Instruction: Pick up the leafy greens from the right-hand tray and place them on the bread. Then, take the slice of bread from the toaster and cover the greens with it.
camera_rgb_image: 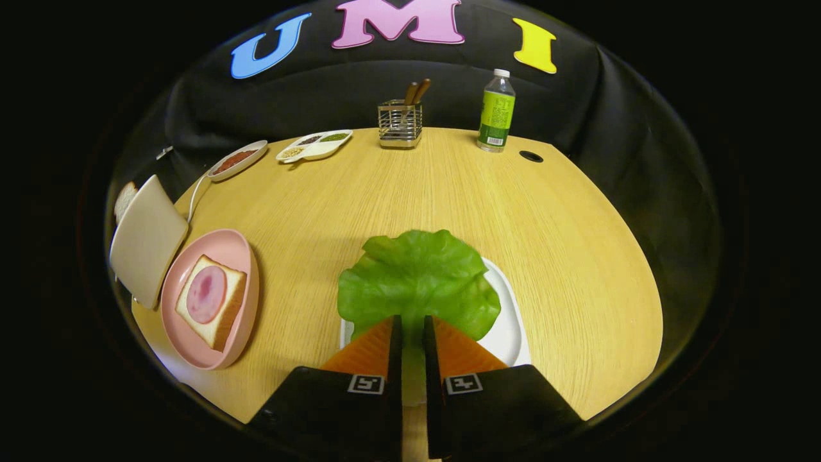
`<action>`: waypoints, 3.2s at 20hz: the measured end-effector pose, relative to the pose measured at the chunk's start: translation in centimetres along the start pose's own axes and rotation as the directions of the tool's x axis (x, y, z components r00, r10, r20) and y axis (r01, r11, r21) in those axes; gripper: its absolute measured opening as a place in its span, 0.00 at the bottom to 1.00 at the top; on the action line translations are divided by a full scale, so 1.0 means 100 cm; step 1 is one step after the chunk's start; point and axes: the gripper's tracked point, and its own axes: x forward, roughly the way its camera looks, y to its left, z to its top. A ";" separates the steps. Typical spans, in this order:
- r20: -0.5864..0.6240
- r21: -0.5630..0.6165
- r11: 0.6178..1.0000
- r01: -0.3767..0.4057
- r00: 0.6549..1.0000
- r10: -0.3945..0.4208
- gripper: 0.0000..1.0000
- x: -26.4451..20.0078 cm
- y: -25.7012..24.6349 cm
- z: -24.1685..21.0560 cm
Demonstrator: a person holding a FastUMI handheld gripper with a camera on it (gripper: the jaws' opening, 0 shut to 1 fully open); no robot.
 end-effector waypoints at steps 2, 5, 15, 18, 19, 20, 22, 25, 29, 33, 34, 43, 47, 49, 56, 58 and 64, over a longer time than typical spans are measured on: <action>-0.016 0.007 1.000 -0.006 1.000 0.006 0.20 0.000 -0.002 -0.001; -0.042 0.063 0.997 -0.036 0.998 0.039 0.09 0.000 -0.003 0.001; -0.020 0.101 0.994 -0.050 0.998 0.052 0.06 -0.030 -0.003 0.037; 0.015 0.107 0.993 -0.048 0.999 0.047 0.06 -0.044 -0.002 0.059; 0.027 0.102 0.994 -0.051 0.998 0.048 0.06 -0.051 0.000 0.066; 0.041 0.090 0.994 -0.056 0.998 0.052 0.06 -0.057 0.003 0.074; 0.068 0.057 0.996 -0.065 0.996 0.061 0.06 -0.067 0.011 0.090; 0.101 0.033 0.994 -0.100 0.990 0.096 0.06 -0.084 0.034 0.109; 0.129 -0.027 0.988 -0.153 0.979 0.155 0.06 -0.103 0.073 0.127; 0.132 -0.069 0.973 -0.221 0.965 0.229 0.06 -0.117 0.119 0.132; 0.128 -0.080 0.968 -0.237 0.961 0.246 0.06 -0.118 0.130 0.131; 0.034 -0.184 0.925 -0.333 0.938 0.344 0.06 -0.113 0.209 0.087; -0.007 -0.202 0.914 -0.351 0.934 0.357 0.06 -0.098 0.226 0.062; -0.026 -0.202 0.912 -0.358 0.933 0.360 0.06 -0.089 0.232 0.051; -0.050 -0.232 0.908 -0.347 0.937 0.346 0.06 -0.060 0.237 0.022; -0.064 -0.249 0.913 -0.324 0.946 0.318 0.06 -0.051 0.233 0.015; -0.093 -0.230 0.920 -0.317 0.948 0.303 0.09 -0.045 0.230 0.013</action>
